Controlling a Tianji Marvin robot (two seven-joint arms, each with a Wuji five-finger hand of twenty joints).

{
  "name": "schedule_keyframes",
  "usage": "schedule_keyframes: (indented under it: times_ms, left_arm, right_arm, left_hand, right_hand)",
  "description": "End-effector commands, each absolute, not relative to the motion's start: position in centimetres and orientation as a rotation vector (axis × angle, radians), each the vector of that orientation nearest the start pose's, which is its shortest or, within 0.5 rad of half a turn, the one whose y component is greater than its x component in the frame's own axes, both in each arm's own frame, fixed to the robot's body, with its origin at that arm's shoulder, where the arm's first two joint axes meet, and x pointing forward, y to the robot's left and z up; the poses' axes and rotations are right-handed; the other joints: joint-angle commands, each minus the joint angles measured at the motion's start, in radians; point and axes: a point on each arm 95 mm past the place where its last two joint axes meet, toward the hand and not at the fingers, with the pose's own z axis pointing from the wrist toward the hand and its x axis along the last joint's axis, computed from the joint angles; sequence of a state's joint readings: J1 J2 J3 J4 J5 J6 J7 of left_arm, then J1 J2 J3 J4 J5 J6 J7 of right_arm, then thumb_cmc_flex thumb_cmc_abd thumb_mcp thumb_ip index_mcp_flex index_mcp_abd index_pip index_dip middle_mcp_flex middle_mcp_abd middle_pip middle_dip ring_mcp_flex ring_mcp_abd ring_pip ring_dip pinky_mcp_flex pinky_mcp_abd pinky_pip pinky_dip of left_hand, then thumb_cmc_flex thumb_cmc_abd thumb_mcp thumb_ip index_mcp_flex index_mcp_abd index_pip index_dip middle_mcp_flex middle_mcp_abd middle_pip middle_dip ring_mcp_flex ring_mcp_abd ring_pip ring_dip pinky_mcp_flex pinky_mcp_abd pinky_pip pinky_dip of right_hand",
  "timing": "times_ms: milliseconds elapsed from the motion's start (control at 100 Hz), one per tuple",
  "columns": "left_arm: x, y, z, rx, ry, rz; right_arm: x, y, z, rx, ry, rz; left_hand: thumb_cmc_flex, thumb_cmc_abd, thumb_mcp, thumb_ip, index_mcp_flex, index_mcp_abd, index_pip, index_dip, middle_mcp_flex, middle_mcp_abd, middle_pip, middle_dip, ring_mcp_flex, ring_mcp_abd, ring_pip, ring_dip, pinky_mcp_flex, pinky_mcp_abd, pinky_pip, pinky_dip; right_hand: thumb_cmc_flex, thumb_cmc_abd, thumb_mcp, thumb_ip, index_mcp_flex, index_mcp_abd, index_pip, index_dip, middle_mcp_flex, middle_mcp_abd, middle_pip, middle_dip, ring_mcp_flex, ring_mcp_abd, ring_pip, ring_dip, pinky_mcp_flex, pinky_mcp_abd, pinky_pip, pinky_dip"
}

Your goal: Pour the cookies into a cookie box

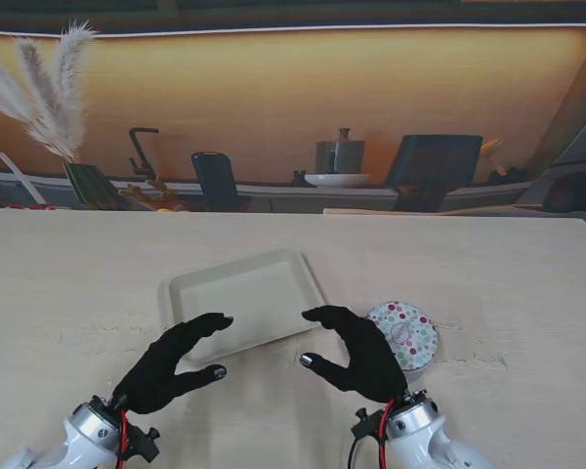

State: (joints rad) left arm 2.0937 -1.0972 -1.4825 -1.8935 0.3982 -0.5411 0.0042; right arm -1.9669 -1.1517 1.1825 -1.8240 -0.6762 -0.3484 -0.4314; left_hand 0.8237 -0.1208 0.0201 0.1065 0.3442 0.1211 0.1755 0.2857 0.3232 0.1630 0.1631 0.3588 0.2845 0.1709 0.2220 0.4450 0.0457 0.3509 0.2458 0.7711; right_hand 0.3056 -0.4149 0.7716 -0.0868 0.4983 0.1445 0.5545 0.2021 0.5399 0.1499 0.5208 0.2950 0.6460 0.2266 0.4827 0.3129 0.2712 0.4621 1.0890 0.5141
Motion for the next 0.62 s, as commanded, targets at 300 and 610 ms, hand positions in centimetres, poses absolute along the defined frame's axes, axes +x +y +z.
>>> schedule_keyframes:
  times_ms: [300,610]
  left_arm:
    - [25.19,1.47,-31.60,-1.564,1.250,-2.281]
    - [25.27,1.48,-31.58,-1.573,1.248,-2.283]
  right_arm:
    - [26.31,6.30,-32.75,-1.694,-1.230,-2.698]
    - [26.32,6.23,-32.82,-1.702,-1.237,-2.698]
  left_hand:
    - [-0.020,0.030,-0.013,-0.034,0.017,-0.006,0.007,0.006,0.012,-0.001,0.007,-0.001,0.016,0.007,0.017,0.012,0.004,0.019,0.030,0.025]
    - [-0.018,0.029,-0.012,-0.034,0.019,-0.008,0.007,0.006,0.011,-0.001,0.006,-0.001,0.017,0.010,0.023,0.015,0.002,0.019,0.041,0.024]
  right_hand:
    - [-0.008,0.017,-0.020,0.023,-0.022,0.000,-0.012,-0.022,-0.013,-0.001,-0.016,-0.009,0.016,0.028,-0.011,-0.006,0.001,0.019,-0.013,0.022]
    - [-0.009,0.018,-0.020,0.023,-0.021,-0.002,-0.008,-0.023,-0.012,0.000,-0.018,-0.010,0.016,0.028,-0.012,-0.006,0.001,0.017,-0.013,0.023]
